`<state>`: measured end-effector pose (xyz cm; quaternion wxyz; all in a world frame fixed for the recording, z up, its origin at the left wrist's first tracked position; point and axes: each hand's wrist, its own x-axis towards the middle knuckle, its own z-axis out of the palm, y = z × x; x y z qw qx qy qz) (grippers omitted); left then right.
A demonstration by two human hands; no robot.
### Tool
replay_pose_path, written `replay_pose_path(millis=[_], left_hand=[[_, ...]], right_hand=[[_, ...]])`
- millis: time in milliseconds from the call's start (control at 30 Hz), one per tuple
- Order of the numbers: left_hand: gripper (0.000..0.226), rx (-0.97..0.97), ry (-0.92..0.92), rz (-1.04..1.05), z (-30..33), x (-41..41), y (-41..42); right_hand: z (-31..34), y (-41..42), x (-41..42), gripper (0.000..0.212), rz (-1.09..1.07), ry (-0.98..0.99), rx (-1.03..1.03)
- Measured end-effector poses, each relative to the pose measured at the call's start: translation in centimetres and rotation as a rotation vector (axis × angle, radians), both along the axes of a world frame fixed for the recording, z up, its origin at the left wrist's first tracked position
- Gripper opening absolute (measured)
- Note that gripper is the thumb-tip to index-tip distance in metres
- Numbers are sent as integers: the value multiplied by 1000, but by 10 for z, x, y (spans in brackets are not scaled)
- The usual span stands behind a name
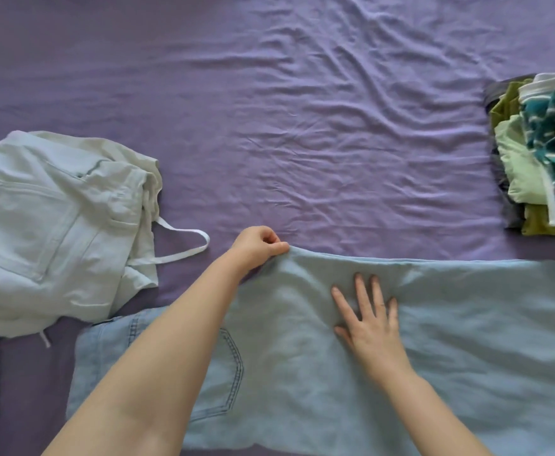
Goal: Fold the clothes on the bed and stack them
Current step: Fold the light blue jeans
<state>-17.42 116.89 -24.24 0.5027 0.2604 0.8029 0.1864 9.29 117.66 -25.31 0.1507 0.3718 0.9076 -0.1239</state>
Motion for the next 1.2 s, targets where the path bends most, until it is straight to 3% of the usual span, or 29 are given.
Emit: replay_pose_path(millis=[133,233,300,367,467,567,700,833,967,1067,1200], left_hand=[[20,-86,607,-176,-5,38,-1],[18,177,980,-188,3,59,-18],[26,446,1072,-228,2,75,-37],[28,555,1034,-447,-4,95,-66],[75,138,761,-798,-13,111,-101],[96,-52,659,-876,-15,113,-101],[96,-149,753,-765,-5,134,-113],[79,-236,750,-637,-11,154,-200],[70,-311,697,-560,-6,152,-257],[76,-321,684,-495,9,145,-262],[79,-392,655,-388,29,113,-281]], right_hand=[[-1,0,-1,76,-69,-151,-81],[1,5,-3,80,-118,-169,-127],[4,14,-7,82,-83,-221,-178],[0,27,-11,84,-59,-272,-213],[1,33,-14,86,-58,-293,-240],[4,12,-5,89,-49,-239,-141],[8,-70,42,89,76,-265,-155],[9,-94,71,83,58,-324,-161],[16,-109,31,83,105,-281,-183],[24,-145,-7,81,253,-174,-218],[24,-179,-20,71,452,-171,-256]])
